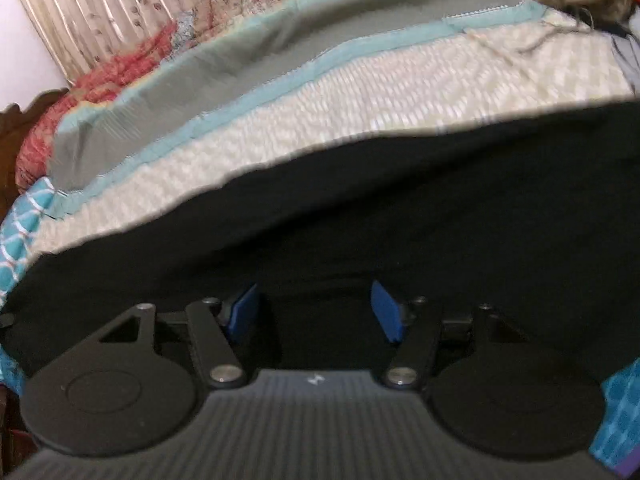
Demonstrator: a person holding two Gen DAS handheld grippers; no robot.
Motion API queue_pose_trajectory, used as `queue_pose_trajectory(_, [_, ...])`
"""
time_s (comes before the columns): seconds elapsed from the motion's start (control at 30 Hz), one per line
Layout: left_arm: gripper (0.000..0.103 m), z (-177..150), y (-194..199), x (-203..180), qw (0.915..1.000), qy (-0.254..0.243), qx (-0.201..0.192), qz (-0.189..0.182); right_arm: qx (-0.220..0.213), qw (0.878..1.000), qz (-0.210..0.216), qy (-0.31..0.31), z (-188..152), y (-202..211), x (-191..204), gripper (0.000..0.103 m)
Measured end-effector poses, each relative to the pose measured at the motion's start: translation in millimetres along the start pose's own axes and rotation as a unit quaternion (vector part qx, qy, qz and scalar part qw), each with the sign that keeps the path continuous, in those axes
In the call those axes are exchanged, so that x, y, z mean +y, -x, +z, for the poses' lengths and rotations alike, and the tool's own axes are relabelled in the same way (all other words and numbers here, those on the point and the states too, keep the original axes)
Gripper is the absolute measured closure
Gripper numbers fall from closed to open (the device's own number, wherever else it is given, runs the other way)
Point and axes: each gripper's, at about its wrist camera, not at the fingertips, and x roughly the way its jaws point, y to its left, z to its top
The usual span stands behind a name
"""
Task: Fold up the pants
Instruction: 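Lower the folded pants and open both grippers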
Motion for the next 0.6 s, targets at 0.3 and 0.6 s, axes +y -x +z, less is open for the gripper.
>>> queue_pose_trajectory(0.3, [0.05,10.0,24.6,1.5,0.9988,0.04,-0.017,-0.023,-0.022,0.997,0.016,-0.073,12.7,26.8,-32.8,0.038])
queue_pose_trajectory(0.6, [0.05,27.1,34.5,-48.5,0.9943,-0.002,-0.069,-0.081,-0.071,0.986,0.001,-0.153,8.3,52.2,-71.2,0.038])
